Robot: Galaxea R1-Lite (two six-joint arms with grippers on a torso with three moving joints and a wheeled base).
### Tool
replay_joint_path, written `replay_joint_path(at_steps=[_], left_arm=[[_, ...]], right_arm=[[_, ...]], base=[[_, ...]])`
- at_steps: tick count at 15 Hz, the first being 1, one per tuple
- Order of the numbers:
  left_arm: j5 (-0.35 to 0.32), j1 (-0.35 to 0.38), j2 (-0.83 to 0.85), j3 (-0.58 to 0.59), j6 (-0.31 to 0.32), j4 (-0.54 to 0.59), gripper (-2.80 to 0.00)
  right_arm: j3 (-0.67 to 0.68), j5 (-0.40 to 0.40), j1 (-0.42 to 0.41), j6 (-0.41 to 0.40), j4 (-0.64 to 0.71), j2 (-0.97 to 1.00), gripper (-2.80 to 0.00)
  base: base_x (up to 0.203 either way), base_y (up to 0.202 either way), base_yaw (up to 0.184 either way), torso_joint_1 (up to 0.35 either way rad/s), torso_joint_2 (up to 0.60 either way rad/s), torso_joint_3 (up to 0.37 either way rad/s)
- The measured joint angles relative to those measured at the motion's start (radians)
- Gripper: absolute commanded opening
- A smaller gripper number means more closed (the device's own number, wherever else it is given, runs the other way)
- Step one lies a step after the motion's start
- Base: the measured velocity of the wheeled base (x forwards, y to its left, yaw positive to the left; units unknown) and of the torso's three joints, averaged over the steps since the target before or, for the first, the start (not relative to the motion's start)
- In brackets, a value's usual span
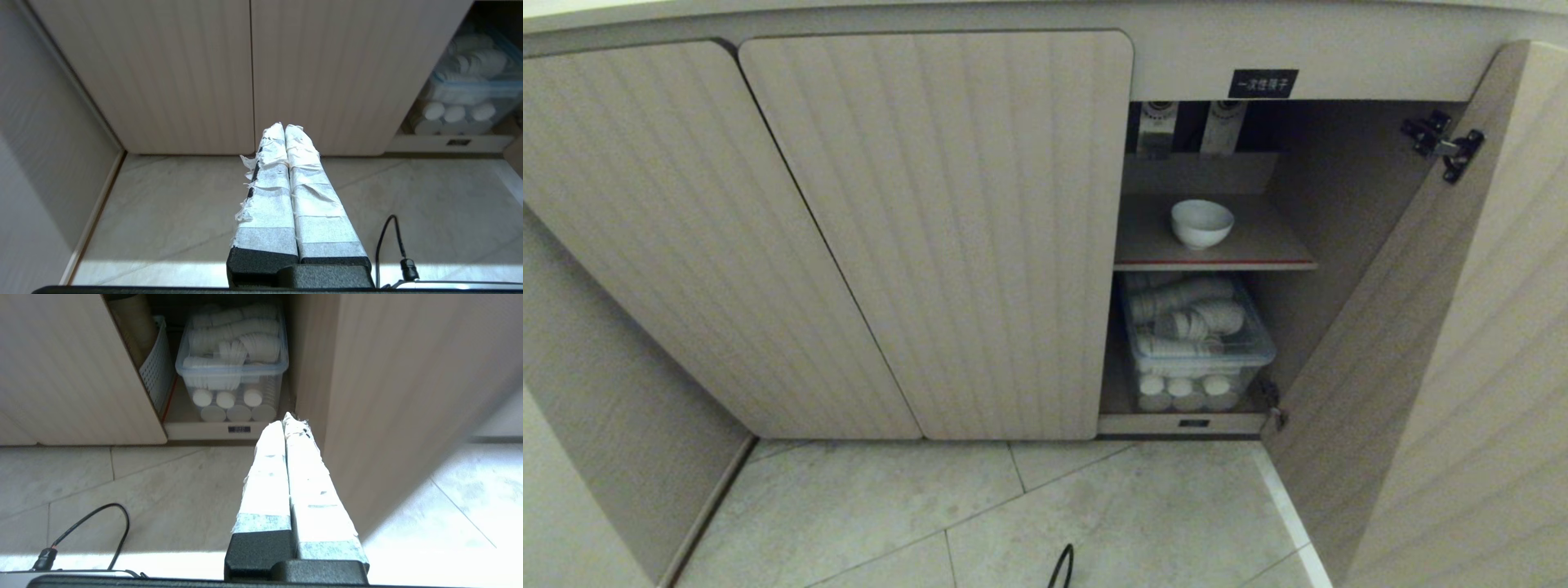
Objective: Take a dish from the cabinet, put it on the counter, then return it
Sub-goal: Close the cabinet door
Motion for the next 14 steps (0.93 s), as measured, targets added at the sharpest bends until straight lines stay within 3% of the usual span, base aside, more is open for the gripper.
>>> replay_joint_path(at_steps=[14], left_arm=[[0.0,0.0,0.0,0.0,0.0,0.0,-2.8]], right_arm=[[0.0,0.0,0.0,0.0,0.0,0.0,-2.8]], base=[[-0.009,0.0,0.0,0.0,0.0,0.0]])
